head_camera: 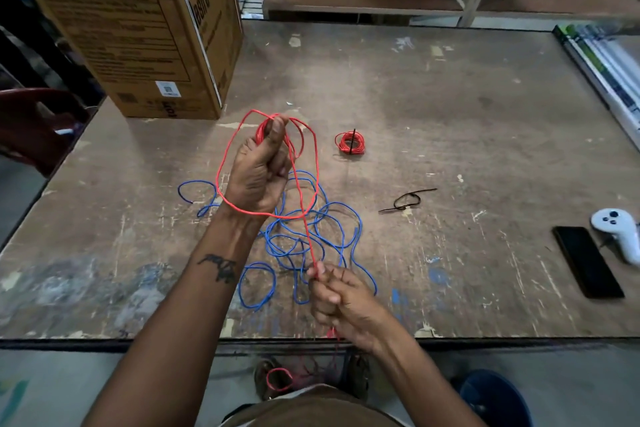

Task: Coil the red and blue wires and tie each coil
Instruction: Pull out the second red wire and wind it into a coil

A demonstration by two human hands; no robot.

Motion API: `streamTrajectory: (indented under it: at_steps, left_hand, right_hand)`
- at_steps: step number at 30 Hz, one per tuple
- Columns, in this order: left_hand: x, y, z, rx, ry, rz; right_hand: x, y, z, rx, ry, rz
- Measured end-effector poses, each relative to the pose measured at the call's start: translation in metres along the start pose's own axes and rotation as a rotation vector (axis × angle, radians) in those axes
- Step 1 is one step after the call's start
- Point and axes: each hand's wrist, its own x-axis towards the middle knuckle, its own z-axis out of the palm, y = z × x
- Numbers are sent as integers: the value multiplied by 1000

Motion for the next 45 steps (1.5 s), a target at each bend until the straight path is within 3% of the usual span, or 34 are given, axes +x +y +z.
streamTrajectory:
  at_steps: [4,8,14,19,23,25,30,33,36,39,42,45]
  left_hand:
    - [0,7,0,73,-44,-5]
    - [4,20,-1,171,-58,5]
    - [6,25,-3,172,-55,10]
    - [-4,12,-2,310,-105,-29]
    - [-25,-3,4,350,-91,-102]
    - [-31,-7,4,389,-57,-102]
    - [-32,0,2,672,6,-42]
    - [-36,9,-1,844,-151,-70]
    - [-41,20,2,915,-261,-141]
    - [-40,31,-7,976,-271,-211]
    - [-35,40,-14,1040,-266,-199]
    - [-25,48,-8,876,-112,-215]
  right_hand:
    - [1,0,-1,-319,110,-177]
    - [-5,6,-6,-414,177,-356]
    - [-2,12,-6,-597,202,-335]
    - [9,-7,13,-831,220,-518]
    - [25,-27,35,-565,107,-575]
    - [33,-27,44,-426,140,-587]
    - [31,-28,54,-427,290,-681]
    - [33,-40,45,-459,317,-722]
    - [40,-43,27,-599,417,-696]
    - [38,-42,7,-702,413,-592]
    - [26,-47,-16,-931,247,-451]
    - [27,-47,-33,-1232,62,-299]
